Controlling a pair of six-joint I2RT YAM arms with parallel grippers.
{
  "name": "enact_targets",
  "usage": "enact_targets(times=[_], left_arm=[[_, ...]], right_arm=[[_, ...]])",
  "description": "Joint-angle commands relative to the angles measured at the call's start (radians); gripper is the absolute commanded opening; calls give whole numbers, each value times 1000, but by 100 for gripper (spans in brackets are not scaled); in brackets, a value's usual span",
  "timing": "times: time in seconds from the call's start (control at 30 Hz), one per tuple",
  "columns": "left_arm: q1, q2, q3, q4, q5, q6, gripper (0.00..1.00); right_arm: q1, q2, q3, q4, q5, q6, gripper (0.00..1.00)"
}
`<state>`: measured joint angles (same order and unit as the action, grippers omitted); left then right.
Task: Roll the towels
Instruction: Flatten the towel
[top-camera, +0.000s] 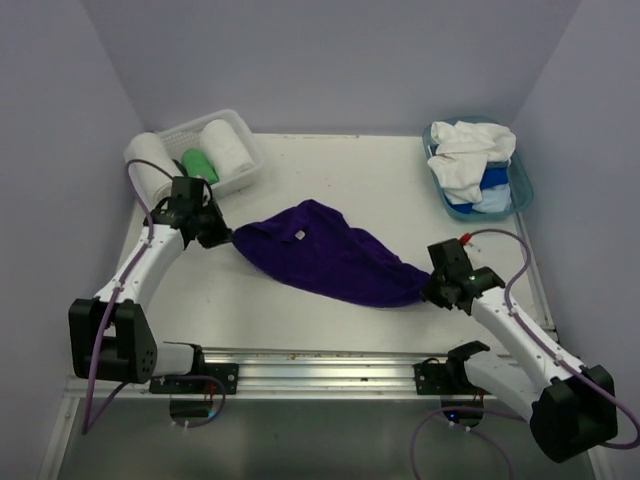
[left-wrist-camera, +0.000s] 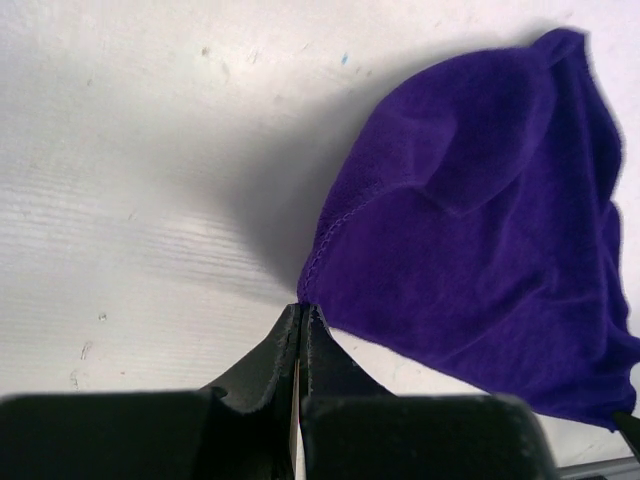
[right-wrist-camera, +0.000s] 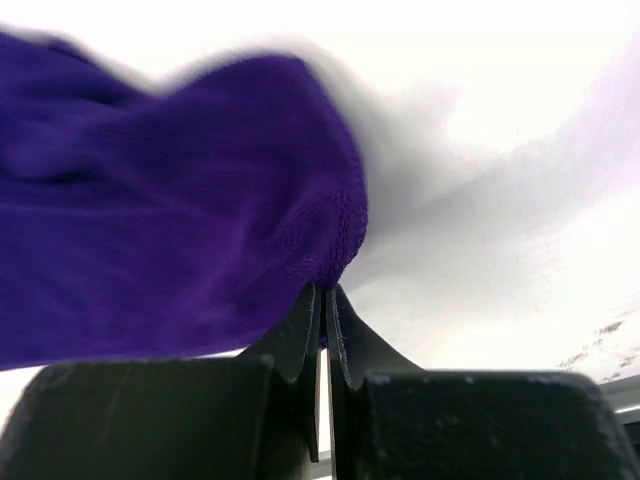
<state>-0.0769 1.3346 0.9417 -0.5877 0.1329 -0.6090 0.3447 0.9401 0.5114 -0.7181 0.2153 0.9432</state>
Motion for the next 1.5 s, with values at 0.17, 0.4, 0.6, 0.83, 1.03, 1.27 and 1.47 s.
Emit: enact_targets(times=[0.17, 0.4, 0.6, 0.83, 1.03, 1.27, 1.47], left_arm=[[20, -5, 463, -125, 51, 32, 0], [124, -12, 686, -182, 143, 20, 0], [170, -54, 666, -172, 201, 6, 0], [170, -147, 655, -170, 218, -15, 0], [170, -317, 634, -172, 192, 12, 0], [170, -509, 637, -165, 201, 28, 0], [170, -575, 721, -291, 165, 54, 0]], right_arm=[[-81, 58, 586, -26, 243, -260, 0], [-167, 91, 818, -26, 254, -349, 0], [-167, 86, 865, -37, 239, -359, 0], [-167, 26, 929, -79, 213, -374, 0], [-168, -66, 1006, -164, 182, -394, 0], [-167, -207, 1119, -291, 174, -417, 0], [-156, -262, 1153, -346, 188, -408, 0]])
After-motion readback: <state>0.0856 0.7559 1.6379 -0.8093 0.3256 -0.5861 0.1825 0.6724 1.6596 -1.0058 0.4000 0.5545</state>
